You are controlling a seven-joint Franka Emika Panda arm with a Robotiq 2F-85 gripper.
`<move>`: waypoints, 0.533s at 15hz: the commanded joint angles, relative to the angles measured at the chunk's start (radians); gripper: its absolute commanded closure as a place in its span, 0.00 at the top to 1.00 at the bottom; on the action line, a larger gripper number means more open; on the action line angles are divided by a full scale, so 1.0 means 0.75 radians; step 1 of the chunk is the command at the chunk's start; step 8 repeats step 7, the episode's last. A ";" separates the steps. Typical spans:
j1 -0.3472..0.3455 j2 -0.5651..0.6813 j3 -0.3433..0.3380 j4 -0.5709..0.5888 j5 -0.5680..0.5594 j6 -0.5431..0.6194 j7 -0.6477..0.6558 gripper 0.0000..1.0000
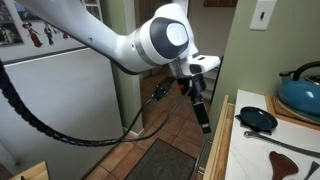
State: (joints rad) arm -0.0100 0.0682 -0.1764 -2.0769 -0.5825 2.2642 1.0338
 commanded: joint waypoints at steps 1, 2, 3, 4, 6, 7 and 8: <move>-0.047 -0.093 0.020 -0.064 0.037 -0.012 0.116 1.00; -0.058 -0.107 0.020 -0.071 0.041 -0.002 0.123 1.00; -0.057 -0.044 0.031 -0.010 0.007 -0.004 0.085 1.00; -0.065 -0.058 0.032 -0.016 0.010 -0.004 0.094 1.00; -0.073 -0.075 0.034 -0.029 0.012 -0.003 0.103 1.00; -0.074 -0.078 0.035 -0.031 0.013 -0.003 0.105 1.00; -0.074 -0.078 0.035 -0.031 0.013 -0.003 0.105 1.00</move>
